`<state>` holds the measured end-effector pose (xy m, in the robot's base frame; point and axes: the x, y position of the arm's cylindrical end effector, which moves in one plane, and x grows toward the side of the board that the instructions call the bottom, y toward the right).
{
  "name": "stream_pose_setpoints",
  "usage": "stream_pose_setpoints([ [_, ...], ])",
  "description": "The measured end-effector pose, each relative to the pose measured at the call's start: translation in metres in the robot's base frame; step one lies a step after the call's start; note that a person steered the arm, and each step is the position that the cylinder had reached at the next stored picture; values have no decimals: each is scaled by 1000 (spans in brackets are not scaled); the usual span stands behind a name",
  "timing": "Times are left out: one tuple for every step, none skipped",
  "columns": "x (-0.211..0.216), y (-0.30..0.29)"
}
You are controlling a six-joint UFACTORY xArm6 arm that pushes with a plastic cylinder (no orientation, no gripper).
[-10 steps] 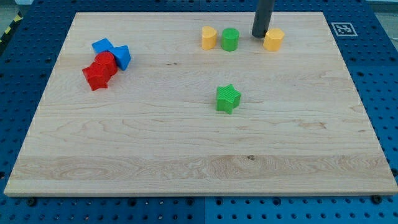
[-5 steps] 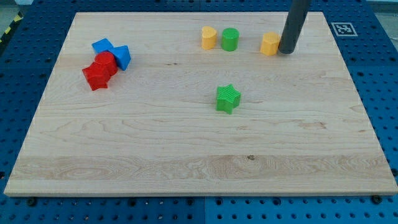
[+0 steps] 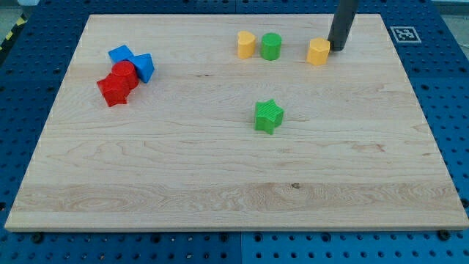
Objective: Slide yellow hexagon to the center
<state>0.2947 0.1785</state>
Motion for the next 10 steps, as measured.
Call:
stream_pose_setpoints([
  [1,-16],
  [3,-26],
  [24,-26],
  [40,-35],
  [33,-45],
  [31,-66],
  [31,-92],
  [31,-107],
  [31,-123],
  [40,-123],
])
